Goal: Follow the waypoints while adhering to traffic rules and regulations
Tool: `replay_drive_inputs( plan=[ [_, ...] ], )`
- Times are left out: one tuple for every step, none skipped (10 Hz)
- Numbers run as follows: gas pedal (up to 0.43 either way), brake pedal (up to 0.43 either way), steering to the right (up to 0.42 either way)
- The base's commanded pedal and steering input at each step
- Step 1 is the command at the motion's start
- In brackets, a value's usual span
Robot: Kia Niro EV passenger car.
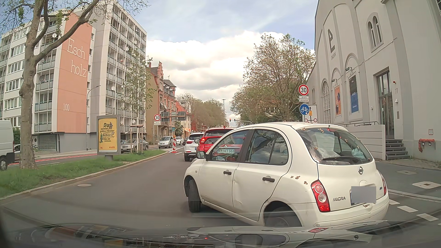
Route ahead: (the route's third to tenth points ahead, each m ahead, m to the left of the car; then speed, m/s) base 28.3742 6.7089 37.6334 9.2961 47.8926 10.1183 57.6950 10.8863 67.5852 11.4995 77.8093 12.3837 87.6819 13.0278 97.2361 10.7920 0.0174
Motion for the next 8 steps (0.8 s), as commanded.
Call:
replay_drive_inputs(
  plan=[
    [0.0,0.226,-0.025],
    [0.0,0.226,-0.025],
    [0.0,0.226,-0.025],
    [0.0,0.232,-0.025],
    [0.0,0.232,-0.025],
    [0.0,0.226,-0.025],
    [0.0,0.226,-0.025],
    [0.0,0.226,-0.025]
  ],
)
